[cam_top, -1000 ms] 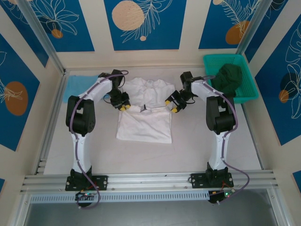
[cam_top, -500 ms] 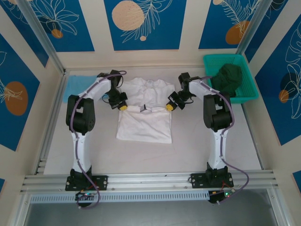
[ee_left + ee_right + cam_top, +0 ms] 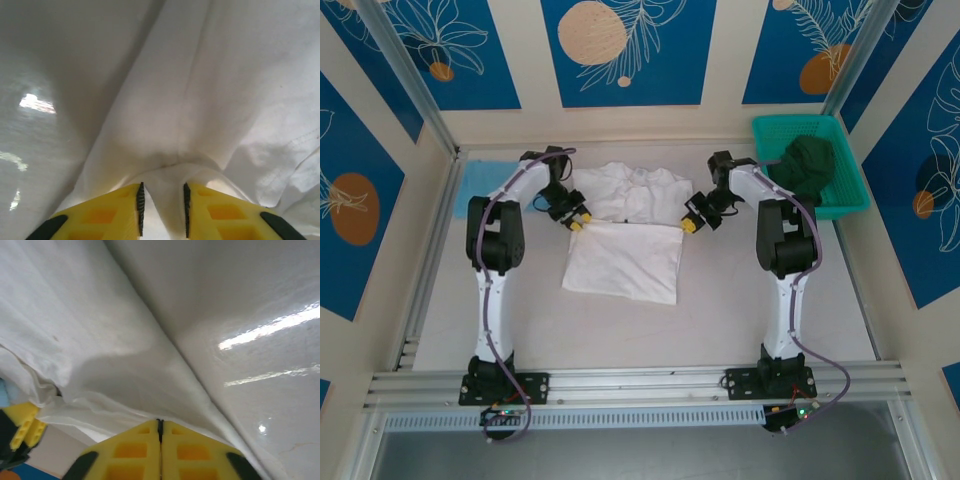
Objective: Fold and stack the t-shirts
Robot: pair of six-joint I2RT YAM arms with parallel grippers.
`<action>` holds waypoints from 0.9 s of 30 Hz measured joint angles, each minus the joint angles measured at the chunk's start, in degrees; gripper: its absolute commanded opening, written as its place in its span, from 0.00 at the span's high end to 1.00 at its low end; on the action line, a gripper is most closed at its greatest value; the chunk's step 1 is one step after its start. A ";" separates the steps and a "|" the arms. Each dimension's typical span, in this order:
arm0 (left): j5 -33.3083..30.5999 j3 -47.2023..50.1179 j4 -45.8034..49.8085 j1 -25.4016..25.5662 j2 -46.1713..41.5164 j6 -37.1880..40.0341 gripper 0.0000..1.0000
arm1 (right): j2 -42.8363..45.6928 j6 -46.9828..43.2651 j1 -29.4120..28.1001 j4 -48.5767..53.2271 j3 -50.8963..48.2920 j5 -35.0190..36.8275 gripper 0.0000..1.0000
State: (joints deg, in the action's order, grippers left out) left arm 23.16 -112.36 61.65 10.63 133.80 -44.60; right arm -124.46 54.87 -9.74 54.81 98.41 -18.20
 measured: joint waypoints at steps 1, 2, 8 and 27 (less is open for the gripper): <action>-0.04 -0.28 0.24 -0.17 0.00 -0.44 0.54 | -0.15 -0.35 0.15 0.28 0.72 0.15 0.64; -0.24 -0.79 0.50 -0.44 0.00 -0.85 0.52 | -0.24 -0.31 0.39 0.59 1.62 0.37 0.60; -4.46 -1.86 1.18 -2.01 -2.91 -1.38 0.50 | 0.76 -0.59 0.94 0.94 2.19 1.79 0.57; -6.95 -0.28 -0.17 7.85 -2.67 7.72 0.83 | -1.57 -1.99 -8.07 -5.51 -5.57 -2.21 0.61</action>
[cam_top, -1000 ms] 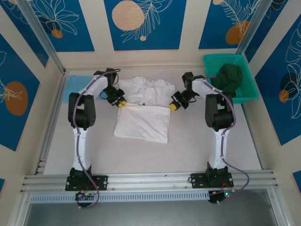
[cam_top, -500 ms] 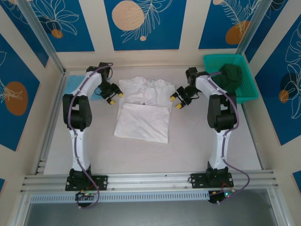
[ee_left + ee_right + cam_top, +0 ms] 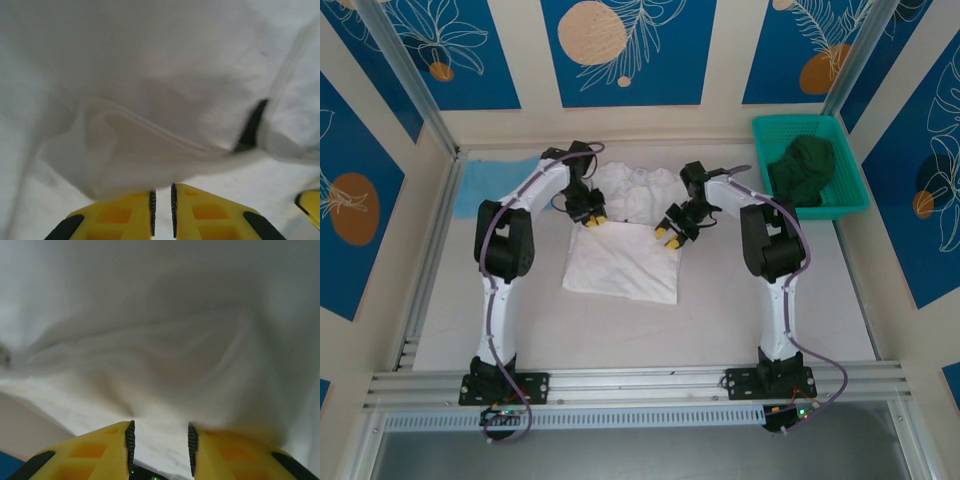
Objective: Fold and stack the t-shirts
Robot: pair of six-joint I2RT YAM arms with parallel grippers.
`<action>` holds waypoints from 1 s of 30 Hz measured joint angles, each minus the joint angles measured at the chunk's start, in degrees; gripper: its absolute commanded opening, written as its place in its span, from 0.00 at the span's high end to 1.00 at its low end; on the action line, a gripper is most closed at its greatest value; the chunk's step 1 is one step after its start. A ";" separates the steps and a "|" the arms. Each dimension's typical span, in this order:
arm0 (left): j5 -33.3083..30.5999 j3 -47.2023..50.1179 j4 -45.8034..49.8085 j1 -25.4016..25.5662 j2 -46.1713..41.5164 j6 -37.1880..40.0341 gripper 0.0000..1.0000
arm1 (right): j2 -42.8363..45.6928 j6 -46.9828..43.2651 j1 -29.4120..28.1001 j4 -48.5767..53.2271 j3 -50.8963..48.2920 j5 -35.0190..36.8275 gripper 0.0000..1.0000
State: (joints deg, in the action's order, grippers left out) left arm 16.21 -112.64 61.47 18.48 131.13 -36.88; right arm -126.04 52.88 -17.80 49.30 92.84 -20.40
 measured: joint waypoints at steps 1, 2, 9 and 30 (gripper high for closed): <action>-0.39 0.46 -0.31 -0.63 0.92 0.00 0.83 | -0.90 0.07 0.59 0.35 0.04 -1.22 0.60; -0.66 0.83 -0.52 -1.25 1.53 -0.04 0.83 | -0.96 0.09 1.03 0.35 0.04 -2.01 0.59; 0.24 1.27 -0.61 -3.34 2.47 -0.11 0.73 | -0.94 -0.22 2.49 0.66 0.15 -3.23 0.51; 5.18 31.78 -2.38 -5.64 -27.67 7.89 0.23 | 26.56 -10.58 -2.99 -8.17 -31.06 -3.82 0.35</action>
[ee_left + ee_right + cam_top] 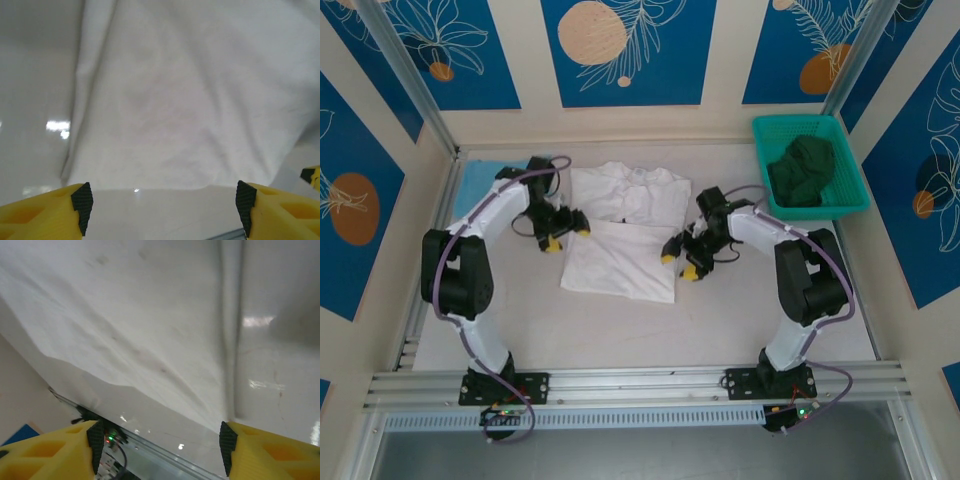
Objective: Fold and stack the t-shirts
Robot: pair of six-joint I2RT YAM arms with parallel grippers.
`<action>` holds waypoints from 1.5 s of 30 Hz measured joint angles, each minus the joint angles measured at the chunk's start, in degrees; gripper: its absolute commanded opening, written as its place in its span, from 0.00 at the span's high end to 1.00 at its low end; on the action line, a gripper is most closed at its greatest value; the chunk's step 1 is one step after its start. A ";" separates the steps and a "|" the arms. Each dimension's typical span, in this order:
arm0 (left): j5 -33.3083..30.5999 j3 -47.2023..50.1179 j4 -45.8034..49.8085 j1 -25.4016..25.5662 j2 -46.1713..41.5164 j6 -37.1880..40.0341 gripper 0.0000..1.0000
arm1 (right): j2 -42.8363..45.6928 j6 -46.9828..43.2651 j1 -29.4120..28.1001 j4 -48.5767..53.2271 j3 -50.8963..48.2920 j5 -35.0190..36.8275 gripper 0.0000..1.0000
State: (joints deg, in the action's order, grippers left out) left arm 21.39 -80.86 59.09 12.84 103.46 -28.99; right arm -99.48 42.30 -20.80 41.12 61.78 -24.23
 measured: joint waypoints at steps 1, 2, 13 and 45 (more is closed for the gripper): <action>-0.15 2.95 0.20 -0.09 -0.42 0.74 0.23 | 0.00 -0.24 -0.85 -0.11 -1.77 0.04 0.35; -0.52 6.03 0.33 -0.22 -0.68 1.29 0.23 | 0.00 -0.46 -1.97 -0.28 -3.63 0.17 0.35; -0.76 20.65 -4.63 -1.92 -2.82 1.95 0.37 | -0.09 -0.42 -6.47 -3.48 -7.48 1.77 0.48; -2.08 18.58 -7.04 -2.32 -0.17 2.01 1.00 | -0.57 -1.68 -5.01 0.31 -6.29 5.03 1.00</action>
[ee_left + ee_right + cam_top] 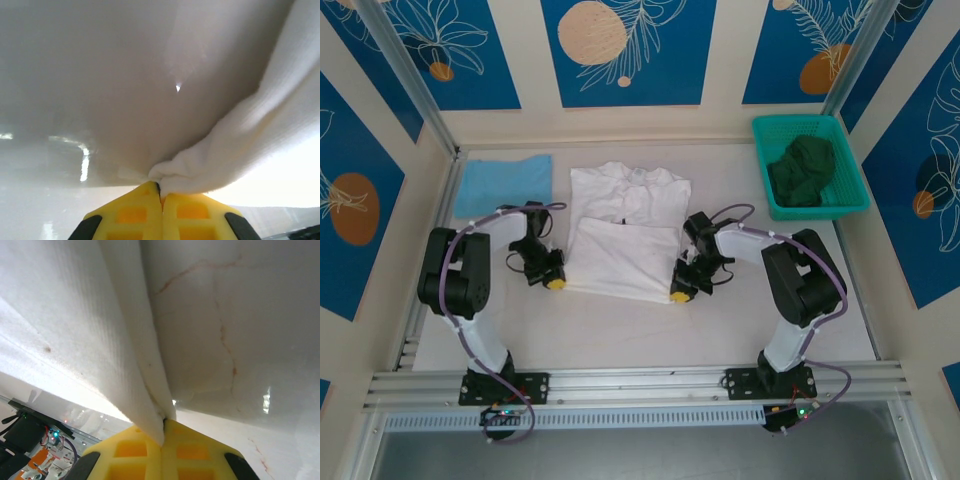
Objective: Fold and stack the t-shirts
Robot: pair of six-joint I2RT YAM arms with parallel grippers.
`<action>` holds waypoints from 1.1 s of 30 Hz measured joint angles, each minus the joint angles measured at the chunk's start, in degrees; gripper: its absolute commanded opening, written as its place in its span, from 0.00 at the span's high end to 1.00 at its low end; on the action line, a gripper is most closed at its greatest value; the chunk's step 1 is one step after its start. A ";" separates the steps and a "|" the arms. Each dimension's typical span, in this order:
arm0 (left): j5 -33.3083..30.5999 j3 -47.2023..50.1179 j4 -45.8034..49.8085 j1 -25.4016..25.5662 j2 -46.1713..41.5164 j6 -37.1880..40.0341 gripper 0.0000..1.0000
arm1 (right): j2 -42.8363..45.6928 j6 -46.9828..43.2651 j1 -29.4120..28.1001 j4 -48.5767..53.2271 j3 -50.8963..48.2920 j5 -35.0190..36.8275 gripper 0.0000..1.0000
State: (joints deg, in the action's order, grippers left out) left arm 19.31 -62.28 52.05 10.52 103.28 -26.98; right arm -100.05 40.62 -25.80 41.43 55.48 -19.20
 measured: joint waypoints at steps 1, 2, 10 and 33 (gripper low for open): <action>-0.79 0.57 0.09 0.70 -1.20 0.17 1.00 | 0.33 -0.02 0.00 0.17 -0.04 0.00 1.00; -1.49 1.29 0.42 1.70 -2.67 0.17 1.00 | 0.79 -0.04 -0.02 0.15 -0.28 -0.02 1.00; -3.06 10.16 4.48 10.32 -16.90 -2.16 1.00 | 8.20 -0.20 -2.54 1.68 -9.03 -0.33 1.00; 4.72 -12.33 17.38 9.11 -23.08 -6.71 1.00 | 18.99 1.29 3.85 16.90 10.75 -5.20 1.00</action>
State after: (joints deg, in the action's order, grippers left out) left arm 24.03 -74.61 69.43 19.64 80.20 -33.69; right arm -81.06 41.91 -21.96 58.33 66.24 -24.40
